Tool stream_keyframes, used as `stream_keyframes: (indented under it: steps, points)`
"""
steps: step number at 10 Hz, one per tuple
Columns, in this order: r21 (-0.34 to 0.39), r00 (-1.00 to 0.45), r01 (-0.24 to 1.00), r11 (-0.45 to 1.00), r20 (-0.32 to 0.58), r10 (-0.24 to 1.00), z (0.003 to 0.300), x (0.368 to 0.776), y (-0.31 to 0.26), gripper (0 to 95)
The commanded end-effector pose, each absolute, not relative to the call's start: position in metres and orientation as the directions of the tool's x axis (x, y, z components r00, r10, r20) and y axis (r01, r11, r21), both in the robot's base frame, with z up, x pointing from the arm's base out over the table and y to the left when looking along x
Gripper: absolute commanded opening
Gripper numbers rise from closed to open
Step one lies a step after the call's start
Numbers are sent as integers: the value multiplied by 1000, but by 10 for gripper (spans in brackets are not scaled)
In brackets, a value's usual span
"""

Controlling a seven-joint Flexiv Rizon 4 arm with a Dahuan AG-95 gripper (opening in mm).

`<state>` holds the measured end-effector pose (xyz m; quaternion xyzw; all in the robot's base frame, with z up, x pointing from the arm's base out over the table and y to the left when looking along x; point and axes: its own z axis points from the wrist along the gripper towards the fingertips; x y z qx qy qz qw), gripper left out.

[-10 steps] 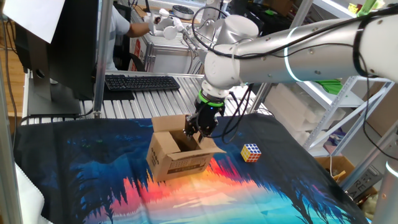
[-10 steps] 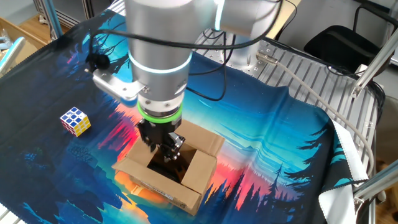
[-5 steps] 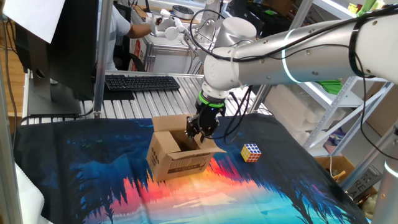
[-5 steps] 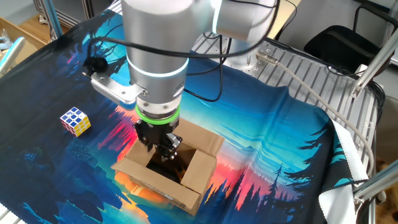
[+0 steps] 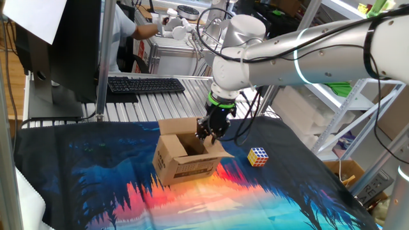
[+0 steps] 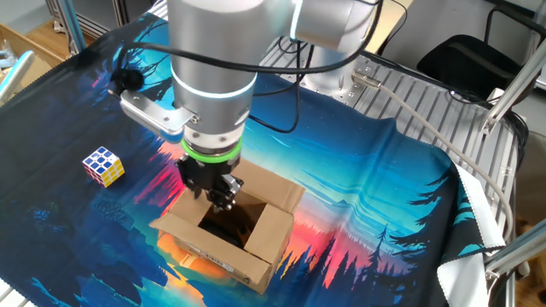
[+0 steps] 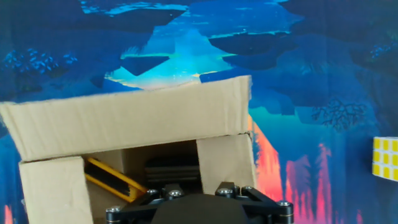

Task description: Cover the box

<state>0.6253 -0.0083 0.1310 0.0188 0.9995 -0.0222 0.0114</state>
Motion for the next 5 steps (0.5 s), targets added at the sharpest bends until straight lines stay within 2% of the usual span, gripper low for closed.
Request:
stream_keyframes:
  steps: [1, 3, 5]
  points:
    - [-39, -999, 38, 999, -32, 37, 120, 625, -18, 380]
    - [-29, -998, 56, 998, -43, 54, 105, 623, -22, 380]
    - [-35, -996, 85, 996, -29, 84, 105, 624, -18, 380]
